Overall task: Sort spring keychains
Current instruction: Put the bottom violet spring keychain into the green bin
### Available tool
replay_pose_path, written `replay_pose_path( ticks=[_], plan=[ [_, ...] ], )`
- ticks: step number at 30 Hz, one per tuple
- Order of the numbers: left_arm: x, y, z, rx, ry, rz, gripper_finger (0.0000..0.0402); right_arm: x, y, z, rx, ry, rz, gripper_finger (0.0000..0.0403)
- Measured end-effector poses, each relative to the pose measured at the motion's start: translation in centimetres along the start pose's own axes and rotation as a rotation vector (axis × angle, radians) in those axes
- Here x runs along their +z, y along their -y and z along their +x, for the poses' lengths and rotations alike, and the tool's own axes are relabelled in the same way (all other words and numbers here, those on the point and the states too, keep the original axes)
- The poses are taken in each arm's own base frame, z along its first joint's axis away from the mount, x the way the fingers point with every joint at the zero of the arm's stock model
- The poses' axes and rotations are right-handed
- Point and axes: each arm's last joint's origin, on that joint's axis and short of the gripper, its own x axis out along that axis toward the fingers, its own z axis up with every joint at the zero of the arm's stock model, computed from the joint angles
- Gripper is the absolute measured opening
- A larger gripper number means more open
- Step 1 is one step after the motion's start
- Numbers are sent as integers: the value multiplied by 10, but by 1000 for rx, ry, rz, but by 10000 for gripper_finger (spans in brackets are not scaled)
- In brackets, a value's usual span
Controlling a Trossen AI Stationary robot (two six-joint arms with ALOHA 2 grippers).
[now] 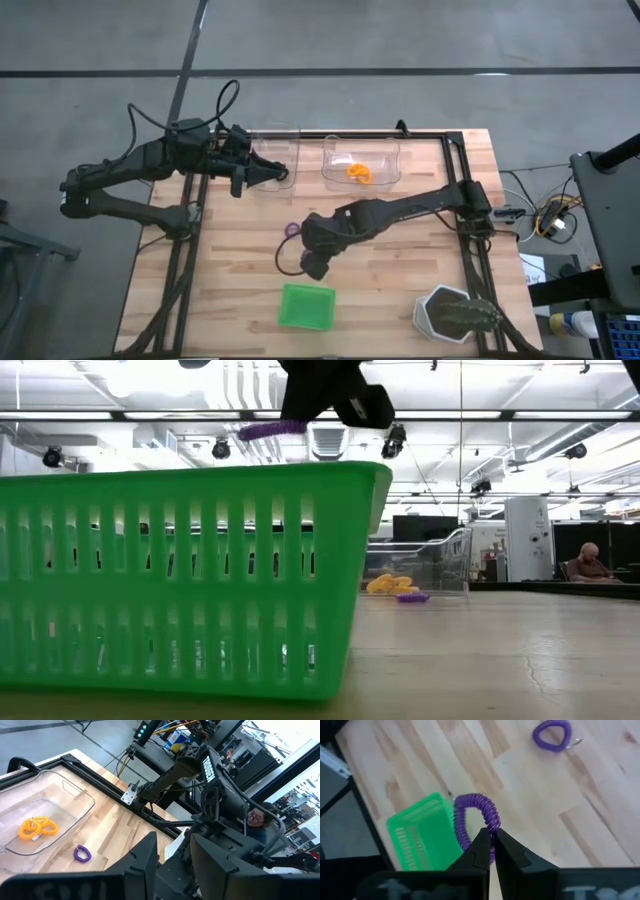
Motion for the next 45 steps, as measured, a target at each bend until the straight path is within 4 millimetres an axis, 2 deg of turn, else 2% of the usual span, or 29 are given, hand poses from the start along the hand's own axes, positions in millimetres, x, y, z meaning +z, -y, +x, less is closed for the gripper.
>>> replay_pose_path(
  ticks=[7,15,23,30,37,45],
  plan=[
    [0,0,0,0,0,0,110,-14,-14,-1,21,-12,4,8],
    [-3,-2,2,8,-12,-2,110,-38,-33,7,56,-28,-36,8],
    [-3,-3,3,10,-15,-3,110,-52,-46,53,83,-71,-57,8],
    [-3,-3,3,11,-16,-3,110,-58,-43,86,57,-122,-61,8],
    [-4,-4,4,15,-22,-5,110,-69,-37,122,72,-257,-68,8],
    [-4,-4,4,18,-26,-6,110,-68,-38,126,98,-259,-67,25]
  ],
)
